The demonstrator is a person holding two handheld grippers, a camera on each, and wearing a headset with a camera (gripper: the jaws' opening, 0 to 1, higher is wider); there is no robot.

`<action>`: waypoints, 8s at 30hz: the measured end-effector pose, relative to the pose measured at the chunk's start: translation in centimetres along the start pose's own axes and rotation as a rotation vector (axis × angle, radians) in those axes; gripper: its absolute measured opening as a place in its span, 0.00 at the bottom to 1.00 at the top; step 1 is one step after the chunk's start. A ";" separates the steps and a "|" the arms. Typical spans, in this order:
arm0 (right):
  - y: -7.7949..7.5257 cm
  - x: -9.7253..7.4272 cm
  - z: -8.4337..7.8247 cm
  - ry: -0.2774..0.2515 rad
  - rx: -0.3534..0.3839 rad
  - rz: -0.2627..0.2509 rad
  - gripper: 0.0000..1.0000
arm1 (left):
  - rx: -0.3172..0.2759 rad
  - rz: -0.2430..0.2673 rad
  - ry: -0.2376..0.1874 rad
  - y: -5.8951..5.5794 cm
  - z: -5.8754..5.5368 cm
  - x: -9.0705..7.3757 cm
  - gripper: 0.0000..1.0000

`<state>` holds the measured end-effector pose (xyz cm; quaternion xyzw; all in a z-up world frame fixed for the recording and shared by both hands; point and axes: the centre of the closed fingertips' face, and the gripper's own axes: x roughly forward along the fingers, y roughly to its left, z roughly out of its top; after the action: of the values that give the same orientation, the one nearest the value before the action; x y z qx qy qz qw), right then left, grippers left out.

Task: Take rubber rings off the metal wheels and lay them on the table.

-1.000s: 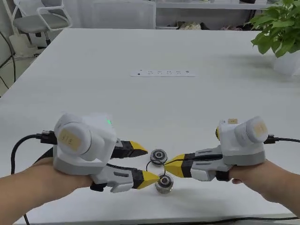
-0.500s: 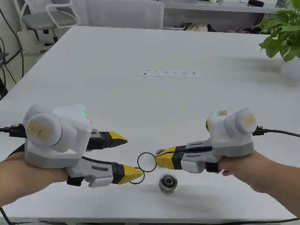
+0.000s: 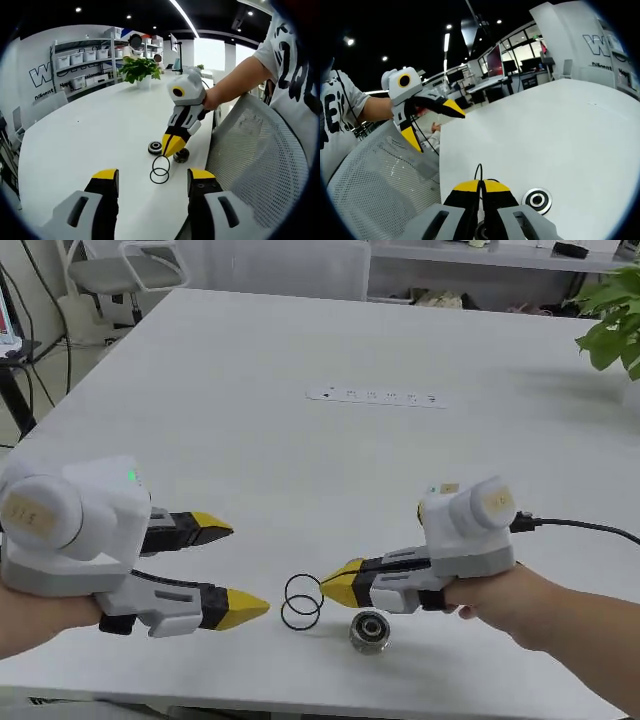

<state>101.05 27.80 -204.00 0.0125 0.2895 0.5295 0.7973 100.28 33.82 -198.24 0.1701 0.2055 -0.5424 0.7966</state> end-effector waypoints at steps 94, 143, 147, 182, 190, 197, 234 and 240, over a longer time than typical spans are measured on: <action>-6.6 -7.4 -0.7 -0.100 0.009 -0.292 0.28 | 0.016 -0.070 0.071 1.3 1.1 7.4 0.52; -6.8 -4.0 -4.4 0.032 -0.060 -0.234 0.30 | 0.008 -0.185 0.129 -0.9 0.2 15.1 0.29; -6.8 -4.1 -4.5 0.032 -0.057 -0.236 0.30 | 0.012 -0.189 0.131 -1.0 0.2 15.4 0.26; -6.9 -3.3 -3.7 0.035 -0.077 -0.233 0.29 | 0.080 -0.137 0.151 -0.6 -0.2 16.5 0.09; -7.0 -2.5 -3.3 0.062 -0.117 -0.236 0.30 | 0.075 -0.127 0.157 -0.5 -0.3 16.4 0.08; -7.2 -2.4 -3.6 0.080 -0.132 -0.246 0.27 | 0.071 -0.119 0.157 -0.6 -0.2 16.4 0.08; -7.4 -3.7 -4.8 0.091 -0.100 -0.282 0.02 | 0.063 -0.104 0.156 -0.6 -0.2 16.4 0.08; -7.6 -3.9 -4.7 0.086 -0.054 -0.294 0.00 | 0.063 -0.102 0.155 -0.6 -0.3 16.4 0.08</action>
<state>104.10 19.77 -208.64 -0.0739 0.3078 0.4147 0.8531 105.06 20.69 -206.90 0.2261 0.2577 -0.5739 0.7438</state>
